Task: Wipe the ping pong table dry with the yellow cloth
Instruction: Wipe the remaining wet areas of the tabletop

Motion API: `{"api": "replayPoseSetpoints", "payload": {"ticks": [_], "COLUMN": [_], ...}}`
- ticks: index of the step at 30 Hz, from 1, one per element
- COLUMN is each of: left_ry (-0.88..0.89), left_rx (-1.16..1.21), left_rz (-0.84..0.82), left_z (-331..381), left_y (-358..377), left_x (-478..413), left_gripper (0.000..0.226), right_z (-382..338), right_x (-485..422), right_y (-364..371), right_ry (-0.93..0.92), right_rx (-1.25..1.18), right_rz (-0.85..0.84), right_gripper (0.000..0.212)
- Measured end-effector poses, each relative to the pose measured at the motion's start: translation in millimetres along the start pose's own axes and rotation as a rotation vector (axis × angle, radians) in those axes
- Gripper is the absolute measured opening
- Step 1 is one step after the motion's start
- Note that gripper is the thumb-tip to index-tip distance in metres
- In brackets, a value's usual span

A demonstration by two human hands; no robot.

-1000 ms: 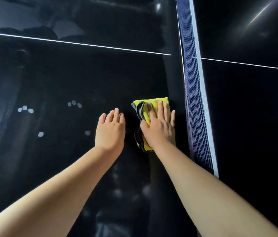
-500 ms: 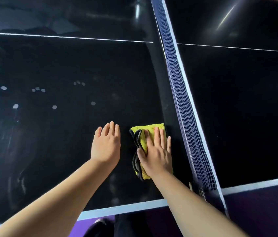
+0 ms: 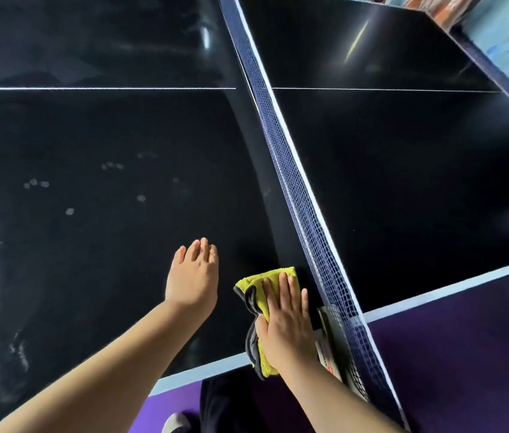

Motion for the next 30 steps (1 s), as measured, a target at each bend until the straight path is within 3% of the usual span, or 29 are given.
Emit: {"api": "replayPoseSetpoints", "payload": {"ticks": [8, 19, 30], "left_ry": [-0.047, -0.191, -0.237], "left_rx": [-0.014, 0.020, -0.075], "left_rz": [-0.011, -0.080, -0.267], "left_z": [-25.2, -67.0, -85.7], "left_y": [-24.4, -69.2, -89.7], "left_x": [-65.2, -207.4, -308.4], "left_gripper": [0.071, 0.091, 0.101], "right_z": [-23.0, -66.2, -101.7], "right_x": [-126.2, -314.4, -488.1], "right_y": [-45.2, -78.9, -119.4], "right_ry": [0.051, -0.183, -0.143], "right_rx": [-0.037, -0.020, -0.033], "right_rz": [-0.021, 0.024, 0.009], "right_gripper": [0.086, 0.081, 0.068]}}
Point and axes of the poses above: each hand's wrist, its own x-axis away from the middle knuckle, its own y-axis out of the palm, z = x × y, the point moved 4 cm from there along -x, towards the middle knuckle, and after that the axes turned 2 degrees about -z, right-handed, at the moved point
